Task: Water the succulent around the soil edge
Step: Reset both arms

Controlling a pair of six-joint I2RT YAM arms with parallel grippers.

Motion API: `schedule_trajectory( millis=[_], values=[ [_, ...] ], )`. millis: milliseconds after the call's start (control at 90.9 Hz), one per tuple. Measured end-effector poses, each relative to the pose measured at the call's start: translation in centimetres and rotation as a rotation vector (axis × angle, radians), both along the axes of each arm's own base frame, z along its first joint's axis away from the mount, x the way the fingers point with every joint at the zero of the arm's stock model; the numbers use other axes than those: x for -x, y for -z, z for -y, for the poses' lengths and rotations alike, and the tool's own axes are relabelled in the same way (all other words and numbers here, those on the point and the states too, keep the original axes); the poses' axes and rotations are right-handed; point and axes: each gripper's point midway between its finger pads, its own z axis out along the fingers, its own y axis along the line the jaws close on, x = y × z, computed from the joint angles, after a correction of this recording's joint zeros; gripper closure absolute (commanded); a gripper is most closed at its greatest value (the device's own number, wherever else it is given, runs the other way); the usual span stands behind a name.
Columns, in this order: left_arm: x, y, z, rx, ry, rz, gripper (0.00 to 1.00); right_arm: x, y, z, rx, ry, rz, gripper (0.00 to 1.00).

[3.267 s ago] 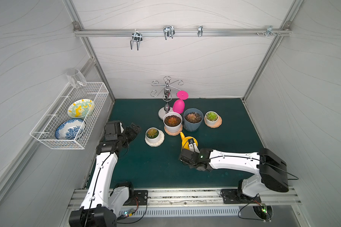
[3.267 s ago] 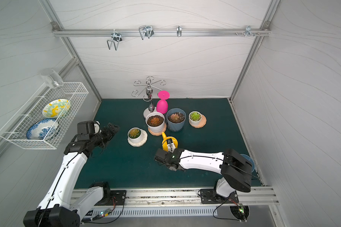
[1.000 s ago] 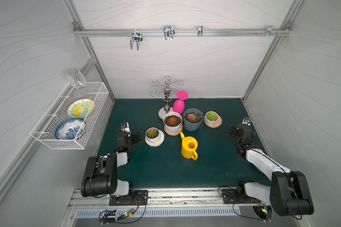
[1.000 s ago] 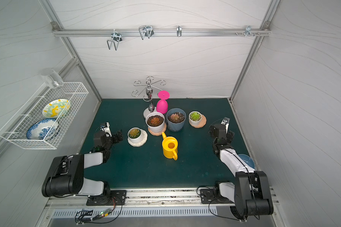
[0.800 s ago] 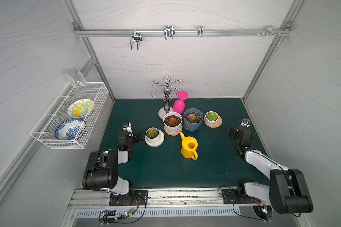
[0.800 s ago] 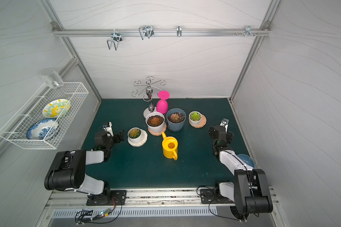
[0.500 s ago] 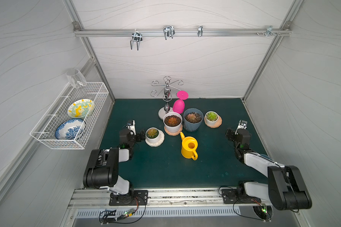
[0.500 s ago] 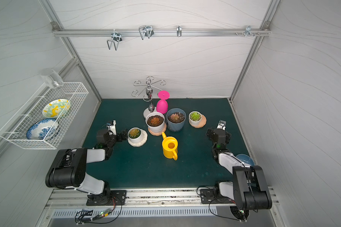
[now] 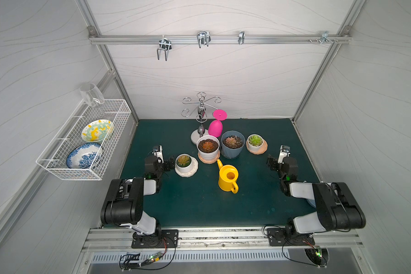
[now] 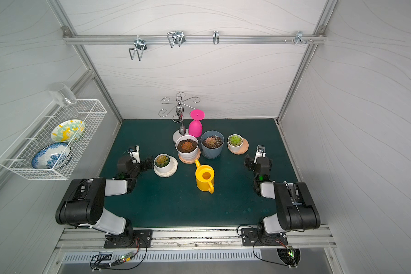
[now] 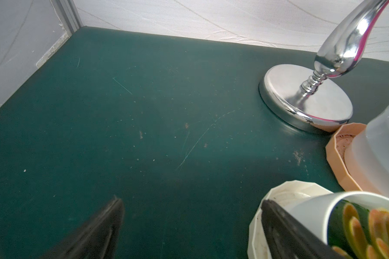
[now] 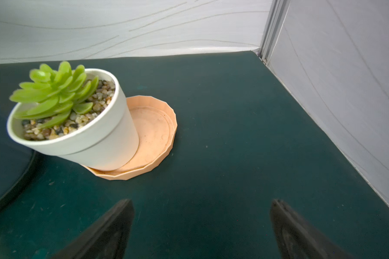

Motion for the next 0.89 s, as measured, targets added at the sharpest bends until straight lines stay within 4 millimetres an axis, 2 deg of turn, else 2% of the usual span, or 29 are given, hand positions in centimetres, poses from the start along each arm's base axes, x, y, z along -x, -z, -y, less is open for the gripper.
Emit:
schedule_trajectory(
  millis=[198, 407, 891],
  values=[
    [0.0, 0.0, 0.1, -0.008, -0.007, -0.001, 0.0, -0.2, 1.6, 0.9, -0.016, 0.019, -0.032, 0.01],
    [0.0, 0.0, 0.0, -0.01, -0.011, -0.001, 0.0, -1.5, 0.2, 2.5, -0.044, 0.095, -0.006, 0.01],
    [0.0, 0.1, -0.2, -0.015, -0.02, -0.003, 0.0, -1.3, 0.5, 2.7, -0.047, 0.111, -0.019, 0.01]
  ],
)
